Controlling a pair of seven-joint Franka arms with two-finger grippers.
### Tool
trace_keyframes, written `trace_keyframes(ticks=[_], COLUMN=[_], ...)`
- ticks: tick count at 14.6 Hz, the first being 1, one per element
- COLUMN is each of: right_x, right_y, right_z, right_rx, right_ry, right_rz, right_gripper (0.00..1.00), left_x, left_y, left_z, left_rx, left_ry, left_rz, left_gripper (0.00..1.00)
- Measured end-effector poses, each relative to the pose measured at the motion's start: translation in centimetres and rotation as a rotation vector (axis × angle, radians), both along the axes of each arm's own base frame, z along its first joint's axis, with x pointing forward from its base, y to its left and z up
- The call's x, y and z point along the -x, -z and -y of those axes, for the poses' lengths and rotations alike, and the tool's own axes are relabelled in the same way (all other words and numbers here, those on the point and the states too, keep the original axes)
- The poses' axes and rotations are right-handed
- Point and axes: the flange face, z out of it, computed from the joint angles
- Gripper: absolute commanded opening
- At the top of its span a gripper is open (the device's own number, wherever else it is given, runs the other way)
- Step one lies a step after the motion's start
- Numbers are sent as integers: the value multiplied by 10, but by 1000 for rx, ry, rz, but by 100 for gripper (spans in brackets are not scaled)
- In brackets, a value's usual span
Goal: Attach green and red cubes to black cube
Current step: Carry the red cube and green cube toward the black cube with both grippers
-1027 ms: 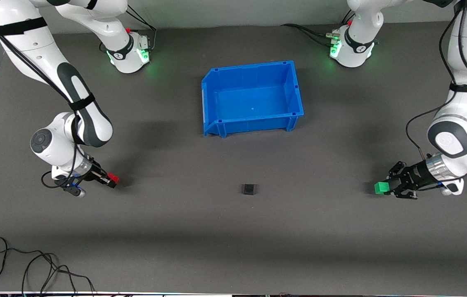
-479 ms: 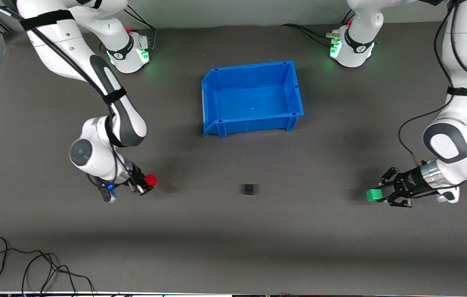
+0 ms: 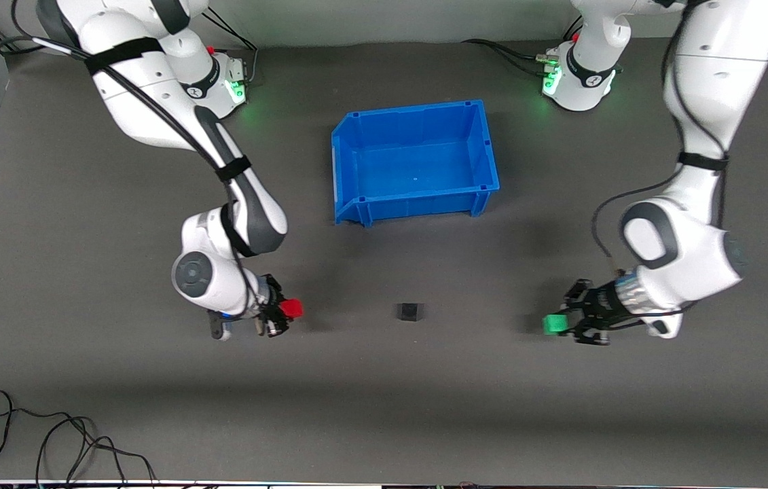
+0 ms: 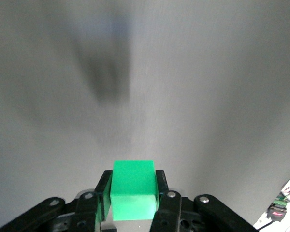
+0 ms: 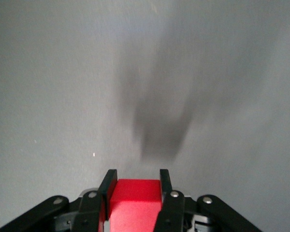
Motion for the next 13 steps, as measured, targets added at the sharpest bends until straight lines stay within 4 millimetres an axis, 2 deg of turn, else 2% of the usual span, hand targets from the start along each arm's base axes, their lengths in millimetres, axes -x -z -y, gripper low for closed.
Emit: trace_keyframes(ticks=[4, 7, 10, 13], right_x=[-2, 6, 24, 33], right_y=[4, 10, 19, 24], right_z=[-48, -82, -114, -134], right_rx=[32, 74, 91, 96], right_ry=[90, 148, 184, 228], right_rz=[-45, -45, -54, -56], right_gripper=[0, 0, 0, 0], left_x=[15, 28, 38, 46], left_y=[22, 38, 45, 51], left_z=[81, 129, 163, 187], left_rx=[-35, -44, -44, -46], left_ry=[0, -16, -27, -28], left_rz=[35, 43, 53, 68], left_gripper=[32, 32, 32, 32])
